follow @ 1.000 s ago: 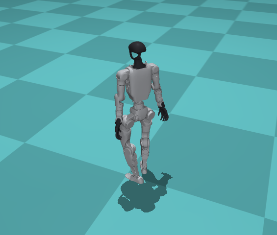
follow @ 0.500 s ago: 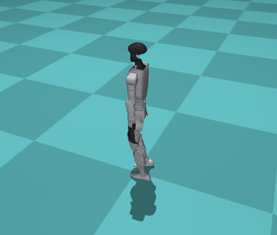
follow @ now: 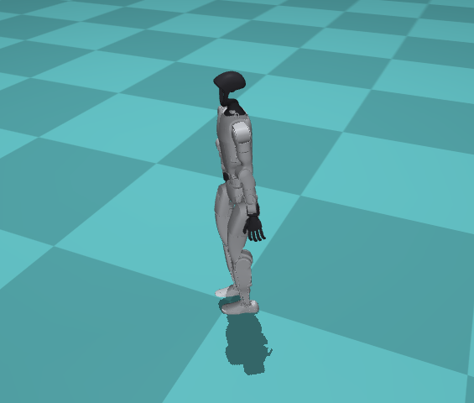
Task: Upper body actions
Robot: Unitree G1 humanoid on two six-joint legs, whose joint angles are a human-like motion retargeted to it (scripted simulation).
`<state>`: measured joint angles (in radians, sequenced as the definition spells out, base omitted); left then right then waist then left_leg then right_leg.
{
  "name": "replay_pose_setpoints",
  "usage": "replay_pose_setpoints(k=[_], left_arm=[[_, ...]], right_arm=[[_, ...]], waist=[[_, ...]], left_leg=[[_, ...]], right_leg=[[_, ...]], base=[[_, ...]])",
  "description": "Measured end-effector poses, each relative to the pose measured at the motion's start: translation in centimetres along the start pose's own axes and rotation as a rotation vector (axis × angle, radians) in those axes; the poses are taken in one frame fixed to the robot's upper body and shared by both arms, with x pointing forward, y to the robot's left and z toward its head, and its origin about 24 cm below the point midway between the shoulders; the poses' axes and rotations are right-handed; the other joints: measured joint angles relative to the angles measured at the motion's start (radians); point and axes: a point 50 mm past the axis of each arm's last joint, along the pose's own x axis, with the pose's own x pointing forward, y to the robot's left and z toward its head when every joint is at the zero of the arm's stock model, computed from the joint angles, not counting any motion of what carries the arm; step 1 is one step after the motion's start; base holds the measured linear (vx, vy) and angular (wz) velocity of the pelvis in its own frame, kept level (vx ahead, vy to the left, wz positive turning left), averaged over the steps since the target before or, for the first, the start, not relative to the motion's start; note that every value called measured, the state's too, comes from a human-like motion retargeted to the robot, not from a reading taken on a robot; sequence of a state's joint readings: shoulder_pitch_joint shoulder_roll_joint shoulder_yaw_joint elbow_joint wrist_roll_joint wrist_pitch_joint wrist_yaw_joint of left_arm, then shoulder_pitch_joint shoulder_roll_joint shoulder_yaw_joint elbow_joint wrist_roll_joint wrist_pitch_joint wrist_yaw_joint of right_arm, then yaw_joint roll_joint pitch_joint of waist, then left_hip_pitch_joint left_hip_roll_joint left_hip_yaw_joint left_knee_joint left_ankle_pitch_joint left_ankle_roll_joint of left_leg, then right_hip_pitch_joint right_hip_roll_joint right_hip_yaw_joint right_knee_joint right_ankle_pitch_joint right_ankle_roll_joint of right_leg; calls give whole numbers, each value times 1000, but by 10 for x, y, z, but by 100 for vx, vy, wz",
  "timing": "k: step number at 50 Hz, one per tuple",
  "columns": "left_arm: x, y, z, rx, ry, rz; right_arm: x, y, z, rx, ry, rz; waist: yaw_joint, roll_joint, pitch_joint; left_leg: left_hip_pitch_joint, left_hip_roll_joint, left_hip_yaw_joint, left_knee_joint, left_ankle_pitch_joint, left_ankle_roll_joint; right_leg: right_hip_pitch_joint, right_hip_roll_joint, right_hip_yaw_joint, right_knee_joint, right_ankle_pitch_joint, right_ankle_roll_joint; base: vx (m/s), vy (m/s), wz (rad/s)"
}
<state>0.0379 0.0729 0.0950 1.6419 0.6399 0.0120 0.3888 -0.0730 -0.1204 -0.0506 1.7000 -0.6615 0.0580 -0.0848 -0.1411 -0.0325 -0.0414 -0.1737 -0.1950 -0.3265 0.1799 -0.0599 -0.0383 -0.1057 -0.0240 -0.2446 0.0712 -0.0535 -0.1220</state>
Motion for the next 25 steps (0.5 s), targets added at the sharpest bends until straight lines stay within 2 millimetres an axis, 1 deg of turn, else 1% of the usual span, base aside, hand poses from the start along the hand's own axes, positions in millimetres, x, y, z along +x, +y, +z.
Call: replay_pose_setpoints(k=[2,3,4,6,8,10,12,13,15,17,21,25], left_arm=[[-1,-4,-8,-6,31,-11],[-2,-5,-13,-6,46,-22],[-2,-7,-17,-4,60,-34],[-4,-10,-25,5,89,-55],[-5,-12,-32,14,113,-68],[-6,-14,-37,17,133,-74],[-8,-18,-41,14,145,-82],[-9,-20,-43,12,149,-89],[-10,-24,-42,10,148,-109],[-9,-23,-37,8,137,-120],[-4,-14,-22,-2,74,-56],[-2,-11,-5,-5,2,-60]], right_arm=[[0,-2,-5,-9,27,6],[0,-2,-6,-13,38,7],[0,-2,-8,-15,48,7],[0,-1,-10,-10,60,8],[0,2,-11,3,62,12],[0,5,-12,17,61,22],[0,7,-13,27,60,35],[0,9,-14,30,63,42],[0,10,-14,36,71,50],[0,13,-12,43,69,56],[0,20,-5,42,13,74],[-1,21,0,-34,0,83]], waist=[[-18,-3,0],[-32,-2,-4],[-48,-1,-10],[-75,1,-22],[-82,1,-28],[-74,10,-27],[-65,18,-28],[-66,23,-33],[-91,34,-41],[-92,34,-36],[-61,19,-32],[-50,18,-29]], left_leg=[[-6,56,215,19,-60,36],[-1,77,288,30,-75,45],[4,89,326,44,-85,49],[17,96,342,73,-92,49],[40,104,344,86,-77,39],[82,128,368,51,-59,-1],[127,141,404,-17,-82,33],[143,130,387,-49,-77,56],[161,131,352,-93,-54,73],[165,132,358,-110,-35,71],[168,122,362,-115,-28,74],[171,124,373,-117,-26,82]], right_leg=[[2,-6,-32,-8,-2,-4],[2,-8,-51,-12,-3,-5],[2,-10,-71,-15,-5,-5],[1,-13,-105,-19,-11,-5],[3,-10,-126,-19,-18,-7],[9,11,-135,-18,-24,-12],[21,32,-139,-20,-30,-17],[26,42,-143,-22,-31,-19],[34,50,-174,-26,-33,-17],[41,52,-181,-27,-32,-13],[46,47,-174,-31,-28,-12],[48,50,-166,-35,-25,-16]], base=[[-11,-5,117],[-8,-4,126],[-7,-5,127],[-4,-5,114],[0,-5,62],[0,-1,11],[4,1,2],[7,3,26],[2,6,55],[-1,2,19],[0,0,0],[0,1,-5]])
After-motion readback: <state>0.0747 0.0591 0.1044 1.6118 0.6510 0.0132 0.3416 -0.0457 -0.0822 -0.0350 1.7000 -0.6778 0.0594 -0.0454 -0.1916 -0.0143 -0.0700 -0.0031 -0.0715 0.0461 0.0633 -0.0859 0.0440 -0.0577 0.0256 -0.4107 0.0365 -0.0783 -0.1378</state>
